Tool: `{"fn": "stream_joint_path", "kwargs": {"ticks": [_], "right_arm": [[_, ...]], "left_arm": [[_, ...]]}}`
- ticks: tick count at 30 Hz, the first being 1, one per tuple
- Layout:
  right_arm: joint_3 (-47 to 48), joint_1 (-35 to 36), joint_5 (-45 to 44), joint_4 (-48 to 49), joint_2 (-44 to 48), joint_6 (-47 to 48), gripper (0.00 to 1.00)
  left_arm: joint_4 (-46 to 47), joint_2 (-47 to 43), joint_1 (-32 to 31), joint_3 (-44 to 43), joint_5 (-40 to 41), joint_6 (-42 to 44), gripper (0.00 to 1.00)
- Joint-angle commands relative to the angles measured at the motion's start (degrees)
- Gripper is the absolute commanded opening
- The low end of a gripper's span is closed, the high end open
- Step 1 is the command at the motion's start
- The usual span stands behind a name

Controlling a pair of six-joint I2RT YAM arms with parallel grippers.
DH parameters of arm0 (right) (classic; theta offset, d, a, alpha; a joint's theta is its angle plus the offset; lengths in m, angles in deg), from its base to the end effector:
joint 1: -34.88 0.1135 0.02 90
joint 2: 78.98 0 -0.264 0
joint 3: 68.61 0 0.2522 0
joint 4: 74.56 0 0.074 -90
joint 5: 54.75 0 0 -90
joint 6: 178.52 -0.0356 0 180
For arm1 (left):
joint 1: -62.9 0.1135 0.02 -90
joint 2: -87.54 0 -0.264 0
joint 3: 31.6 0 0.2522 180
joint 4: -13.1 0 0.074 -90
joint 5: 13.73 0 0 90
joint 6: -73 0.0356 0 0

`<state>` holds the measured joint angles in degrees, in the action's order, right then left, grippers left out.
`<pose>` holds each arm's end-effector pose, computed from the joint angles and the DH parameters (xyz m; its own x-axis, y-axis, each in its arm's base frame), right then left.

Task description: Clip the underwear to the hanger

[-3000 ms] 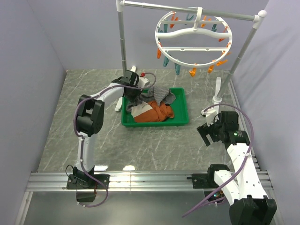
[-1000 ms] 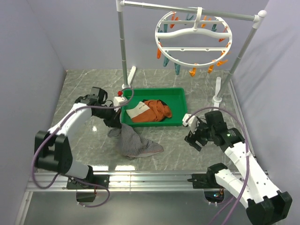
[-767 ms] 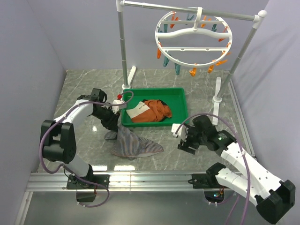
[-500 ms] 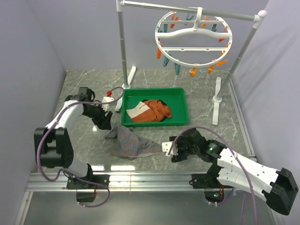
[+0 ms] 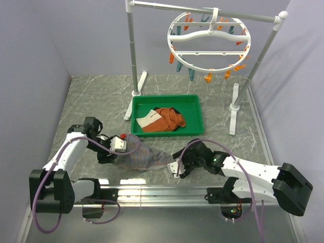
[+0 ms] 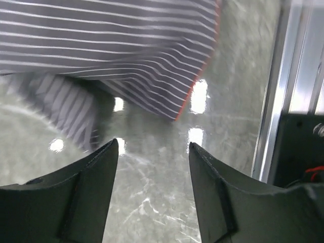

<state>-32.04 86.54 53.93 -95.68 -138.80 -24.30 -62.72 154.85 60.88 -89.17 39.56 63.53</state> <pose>0.1126 0.1608 0.1668 0.6083 -0.6060 -0.5126 -0.7755 -0.3164 -0.5463 0.1738 -0.0274 0.2122 -0.0904 0.7944 -0.6006 0.9951 0.0969 -0.0217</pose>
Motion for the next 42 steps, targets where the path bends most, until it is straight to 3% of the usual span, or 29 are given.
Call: {"fn": "stream_joint_path", "kwargs": {"ticks": [1, 8, 16, 19, 20, 22, 30, 38, 42], "right_arm": [[0.92, 0.9, 2.5, 2.61, -1.62, 7.13, 0.69], [2.5, 1.69, 1.89, 3.75, -6.98, 12.15, 0.62], [3.91, 1.87, 1.63, 2.61, -11.99, 16.45, 0.43], [5.05, 1.87, 1.1, 2.08, -13.92, 15.84, 0.21], [5.23, 1.87, 1.01, 2.08, -14.28, 15.58, 0.07], [5.14, 1.87, 1.19, 2.52, -14.19, 15.05, 0.01], [7.69, 1.78, 2.5, 0.06, -12.7, 11.28, 0.0], [9.1, 1.52, 3.12, -1.52, -11.82, 9.08, 0.0], [9.62, 1.6, 3.12, -1.61, -11.64, 7.76, 0.0]], "left_arm": [[1.85, -2.61, -1.49, 3.71, 1.46, 10.08, 0.62], [8.09, -2.45, -6.85, 8.3, 3.84, 12.63, 0.57], [13.46, -0.51, -9.23, 10.32, 2.87, 13.68, 0.6], [14.34, 0.36, -9.4, 10.15, 2.52, 14.39, 0.61], [14.6, 0.63, -9.4, 10.15, 2.35, 14.56, 0.61], [14.25, 1.33, -9.49, 9.89, 2.43, 15.44, 0.61], [13.99, -1.91, -9.49, 13.66, 2.7, 25.54, 0.61], [14.77, -4.82, -9.67, 16.47, 3.04, 31.18, 0.52], [16.8, -1.49, -10.2, 17.0, 4.89, 31.44, 0.38]]}}
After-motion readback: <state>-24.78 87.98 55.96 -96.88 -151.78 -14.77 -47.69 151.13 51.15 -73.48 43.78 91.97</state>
